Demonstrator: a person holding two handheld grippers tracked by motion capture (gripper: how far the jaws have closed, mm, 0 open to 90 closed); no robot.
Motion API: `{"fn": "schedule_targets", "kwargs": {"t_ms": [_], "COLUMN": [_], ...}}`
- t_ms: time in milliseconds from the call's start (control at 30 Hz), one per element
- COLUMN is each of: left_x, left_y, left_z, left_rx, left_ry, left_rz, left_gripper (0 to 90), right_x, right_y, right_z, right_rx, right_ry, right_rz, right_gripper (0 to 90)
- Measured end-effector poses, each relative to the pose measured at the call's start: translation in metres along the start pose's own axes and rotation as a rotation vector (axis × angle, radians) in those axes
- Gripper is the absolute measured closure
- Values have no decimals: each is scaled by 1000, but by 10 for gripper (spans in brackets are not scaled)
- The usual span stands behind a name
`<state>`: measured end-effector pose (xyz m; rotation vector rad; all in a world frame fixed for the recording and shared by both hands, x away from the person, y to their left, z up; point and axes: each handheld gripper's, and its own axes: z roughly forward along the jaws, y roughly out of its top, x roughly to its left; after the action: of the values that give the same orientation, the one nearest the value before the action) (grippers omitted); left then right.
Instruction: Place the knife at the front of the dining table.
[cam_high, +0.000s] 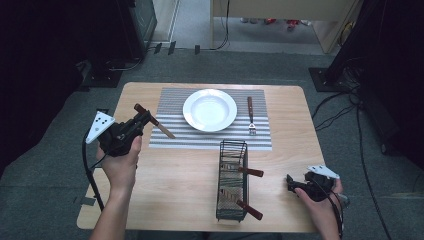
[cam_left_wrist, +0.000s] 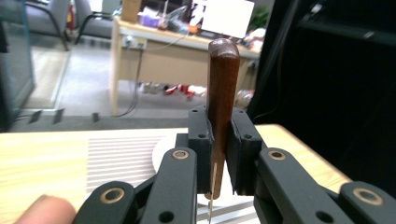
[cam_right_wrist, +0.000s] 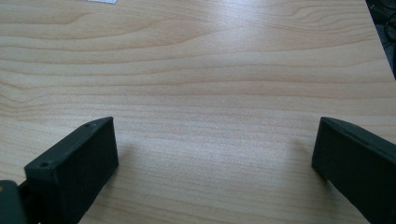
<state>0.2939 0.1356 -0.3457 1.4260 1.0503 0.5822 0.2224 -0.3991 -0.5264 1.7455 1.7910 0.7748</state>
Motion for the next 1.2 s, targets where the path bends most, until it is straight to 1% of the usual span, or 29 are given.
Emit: {"fn": "schedule_targets", "kwargs": {"t_ms": [167, 267, 300, 367, 433, 633, 733, 800, 833, 1000, 1133, 1200], "left_x": [10, 16, 17, 19, 21, 30, 38, 41, 42, 45, 45, 46], "left_y": [-5, -7, -8, -8, -8, -12, -13, -14, -14, -14, -15, -17], "left_z": [17, 30, 35, 43, 50, 72, 77, 80, 82, 92, 100, 104], "left_rx": [71, 121, 133, 160, 180, 255, 279, 292, 304, 346, 360, 358], "left_ry": [22, 49, 54, 63, 62, 61, 72, 76, 84, 82, 89, 93], "left_rz": [12, 26, 24, 35, 41, 20, -5, -10, -5, 4, 11, 8], "left_gripper": [825, 825, 826, 826, 826, 826, 826, 826, 826, 826, 826, 826], "right_x": [0, 0, 0, 0, 0, 0, 0, 0, 0, 0, 0, 0], "right_y": [0, 0, 0, 0, 0, 0, 0, 0, 0, 0, 0, 0], "right_z": [0, 0, 0, 0, 0, 0, 0, 0, 0, 0, 0, 0], "right_rx": [0, 0, 1, 2, 1, 1, 3, 2, 2, 2, 2, 2], "right_ry": [0, 0, 0, 1, 2, 3, 5, 6, 6, 6, 6, 6], "right_rz": [1, 0, 1, 1, 0, -4, -2, -4, -3, -3, -3, -3], "right_gripper": [0, 0, 0, 0, 0, 0, 0, 0, 0, 0, 0, 0]}}
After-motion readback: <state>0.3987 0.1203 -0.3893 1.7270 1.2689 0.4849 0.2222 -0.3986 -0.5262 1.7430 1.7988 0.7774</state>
